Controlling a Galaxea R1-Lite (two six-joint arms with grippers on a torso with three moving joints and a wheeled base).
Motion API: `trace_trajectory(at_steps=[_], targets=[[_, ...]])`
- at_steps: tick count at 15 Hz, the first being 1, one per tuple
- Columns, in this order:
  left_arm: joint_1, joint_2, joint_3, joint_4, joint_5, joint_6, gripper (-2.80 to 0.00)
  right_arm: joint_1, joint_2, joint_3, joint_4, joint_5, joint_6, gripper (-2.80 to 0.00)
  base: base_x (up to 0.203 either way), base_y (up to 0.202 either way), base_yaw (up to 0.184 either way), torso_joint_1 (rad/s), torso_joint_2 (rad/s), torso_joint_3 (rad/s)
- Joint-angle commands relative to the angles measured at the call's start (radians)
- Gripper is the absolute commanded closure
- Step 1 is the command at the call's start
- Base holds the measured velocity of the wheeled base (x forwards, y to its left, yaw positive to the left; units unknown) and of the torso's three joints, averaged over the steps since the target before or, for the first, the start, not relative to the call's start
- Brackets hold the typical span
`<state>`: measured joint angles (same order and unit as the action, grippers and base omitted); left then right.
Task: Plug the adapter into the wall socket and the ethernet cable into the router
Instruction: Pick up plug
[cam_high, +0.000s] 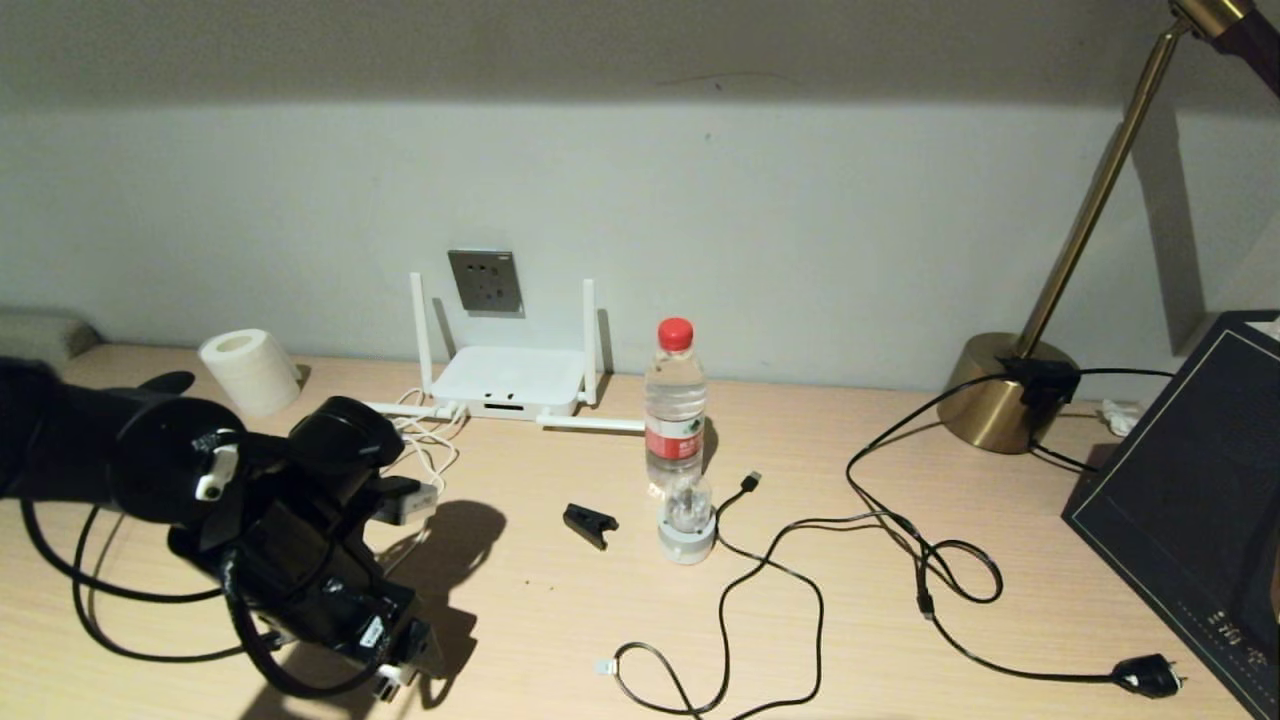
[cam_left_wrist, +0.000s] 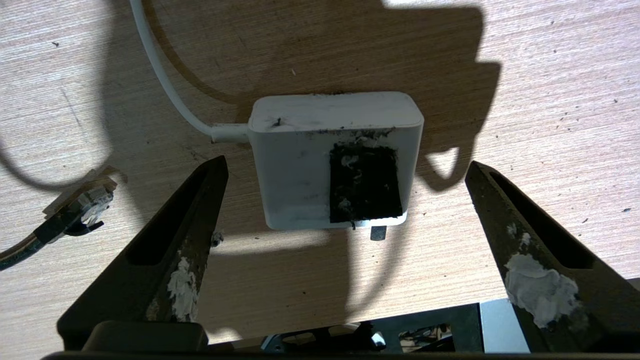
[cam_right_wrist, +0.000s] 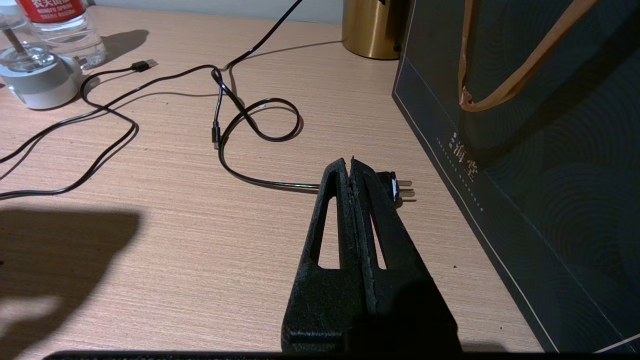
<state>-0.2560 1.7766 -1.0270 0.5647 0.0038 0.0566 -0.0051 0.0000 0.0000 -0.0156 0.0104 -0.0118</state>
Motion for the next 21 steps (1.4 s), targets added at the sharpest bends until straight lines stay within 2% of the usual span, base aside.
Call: trace_trajectory(at_steps=[1, 9, 10, 19, 21], targets=[[0.002, 0.009, 0.001, -0.012, 0.001, 0.000, -2.80, -0.001, 0.002, 0.005, 0.000, 0.000, 0.000, 0.00, 0.000, 0.000, 0.000, 0.000, 0.00, 0.000], [0.001, 0.037, 0.006, -0.037, 0.002, 0.003, -2.78, -0.001, 0.002, 0.005, 0.000, 0.000, 0.000, 0.00, 0.000, 0.000, 0.000, 0.000, 0.00, 0.000], [0.001, 0.037, 0.007, -0.037, 0.001, 0.003, 0.00, -0.001, 0.002, 0.005, 0.000, 0.000, 0.000, 0.00, 0.000, 0.000, 0.000, 0.000, 0.00, 0.000], [0.006, 0.003, 0.016, -0.040, 0.001, 0.001, 0.00, 0.000, 0.002, 0.005, 0.000, 0.000, 0.000, 0.00, 0.000, 0.000, 0.000, 0.000, 0.00, 0.000], [0.024, -0.054, 0.025, -0.080, -0.009, -0.004, 0.00, 0.001, 0.002, 0.005, 0.000, 0.000, 0.000, 0.00, 0.000, 0.000, 0.000, 0.000, 0.00, 0.000]])
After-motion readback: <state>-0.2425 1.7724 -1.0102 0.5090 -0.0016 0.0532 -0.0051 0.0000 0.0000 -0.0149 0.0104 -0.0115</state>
